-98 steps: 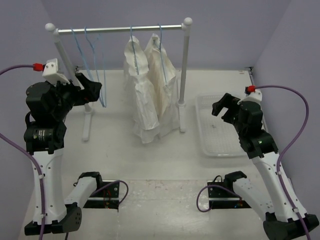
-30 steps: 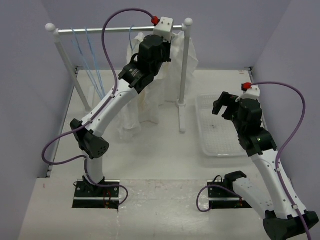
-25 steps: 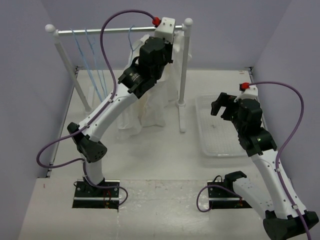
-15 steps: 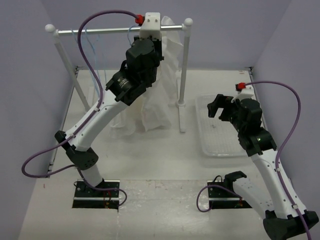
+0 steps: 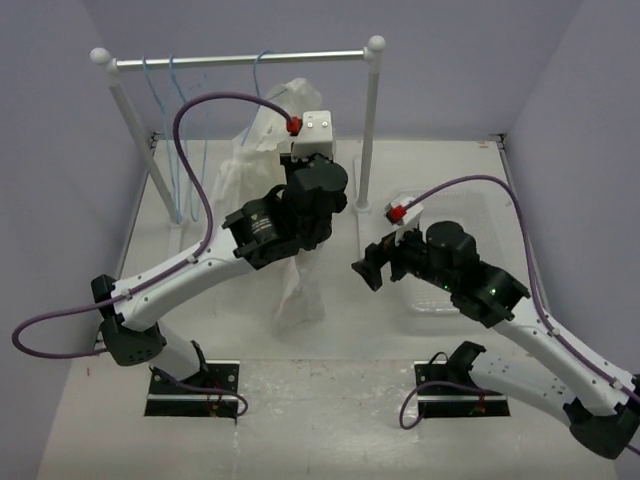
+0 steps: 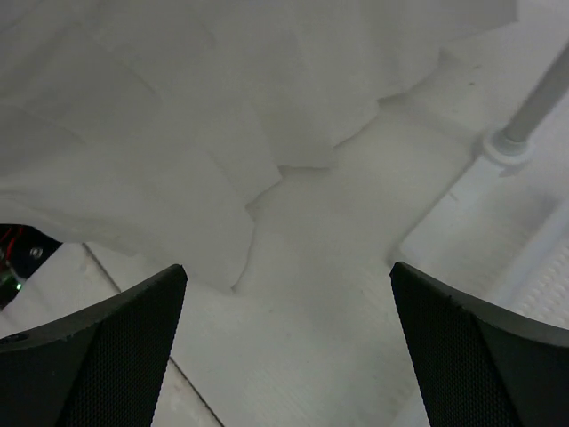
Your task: Remove the skirt from the hanger
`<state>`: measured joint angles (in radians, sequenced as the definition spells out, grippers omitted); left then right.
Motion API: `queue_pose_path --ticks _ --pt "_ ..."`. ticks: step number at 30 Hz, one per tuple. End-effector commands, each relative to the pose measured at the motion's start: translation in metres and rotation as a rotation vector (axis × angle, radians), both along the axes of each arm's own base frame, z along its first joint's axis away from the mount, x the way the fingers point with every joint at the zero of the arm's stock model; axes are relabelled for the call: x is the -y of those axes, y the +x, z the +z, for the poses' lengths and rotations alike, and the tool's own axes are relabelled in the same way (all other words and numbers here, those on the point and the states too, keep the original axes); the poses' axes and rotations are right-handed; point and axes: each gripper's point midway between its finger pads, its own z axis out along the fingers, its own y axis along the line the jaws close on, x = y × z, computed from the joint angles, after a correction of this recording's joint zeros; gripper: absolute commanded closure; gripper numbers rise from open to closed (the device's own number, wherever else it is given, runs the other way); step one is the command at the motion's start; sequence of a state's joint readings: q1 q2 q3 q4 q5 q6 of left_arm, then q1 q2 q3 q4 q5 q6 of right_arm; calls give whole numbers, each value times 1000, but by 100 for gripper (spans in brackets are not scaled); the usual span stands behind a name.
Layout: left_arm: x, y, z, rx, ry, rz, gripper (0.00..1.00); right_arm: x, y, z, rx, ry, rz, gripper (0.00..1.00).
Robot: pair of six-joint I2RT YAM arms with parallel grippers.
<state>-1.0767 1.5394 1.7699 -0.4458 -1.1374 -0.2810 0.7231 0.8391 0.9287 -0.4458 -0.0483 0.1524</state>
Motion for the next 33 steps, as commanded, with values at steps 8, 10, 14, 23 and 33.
queue_pose_path --ticks 8,10,14,23,33 --pt "-55 -25 31 105 -296 238 100 -84 -98 -46 117 -36 455 1" --pt "-54 -23 30 111 -298 251 100 -92 -111 -40 152 27 463 1" --pt "-46 -22 28 104 -349 218 100 -107 -93 -6 320 163 298 1" --pt "-43 -20 30 110 -352 227 100 -131 -47 30 475 241 -98 2" --pt "-55 -7 47 166 -338 243 100 -115 -51 -29 305 311 -152 100"
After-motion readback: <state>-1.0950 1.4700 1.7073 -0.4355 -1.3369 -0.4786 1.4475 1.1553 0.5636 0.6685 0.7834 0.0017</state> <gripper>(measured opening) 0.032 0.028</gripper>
